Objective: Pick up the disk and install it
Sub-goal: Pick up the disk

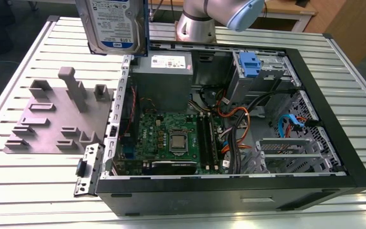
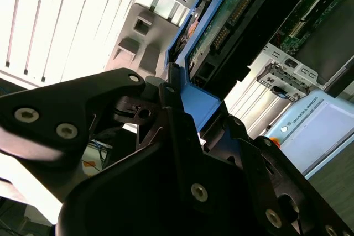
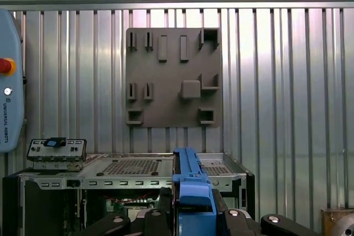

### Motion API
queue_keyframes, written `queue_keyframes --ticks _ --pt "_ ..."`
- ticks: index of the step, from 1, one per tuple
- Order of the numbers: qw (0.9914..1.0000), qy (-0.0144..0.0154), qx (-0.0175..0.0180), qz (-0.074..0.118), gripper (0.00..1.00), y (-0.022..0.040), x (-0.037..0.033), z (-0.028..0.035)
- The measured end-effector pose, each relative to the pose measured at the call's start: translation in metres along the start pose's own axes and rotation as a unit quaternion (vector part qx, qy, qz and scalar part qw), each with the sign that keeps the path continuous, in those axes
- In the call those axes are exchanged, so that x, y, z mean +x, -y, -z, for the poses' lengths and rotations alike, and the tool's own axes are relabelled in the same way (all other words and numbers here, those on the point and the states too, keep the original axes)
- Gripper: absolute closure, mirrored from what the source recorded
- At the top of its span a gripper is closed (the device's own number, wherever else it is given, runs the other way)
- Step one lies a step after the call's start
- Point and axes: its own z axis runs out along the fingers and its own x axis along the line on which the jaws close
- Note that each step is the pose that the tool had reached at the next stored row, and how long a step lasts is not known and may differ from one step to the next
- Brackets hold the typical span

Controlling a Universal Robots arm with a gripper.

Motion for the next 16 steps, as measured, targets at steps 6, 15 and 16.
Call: queue_keyframes --ticks 6,15,16 --pt "1.00000 0.0000 0.0000 0.000 0.64 0.0052 -0.0001 0.0001" --pt "1.00000 0.0000 0.0000 0.000 0.64 0.0069 -0.0002 0.0000" --pt "1.00000 0.0000 0.0000 0.000 0.64 0.0069 -0.0002 0.0000"
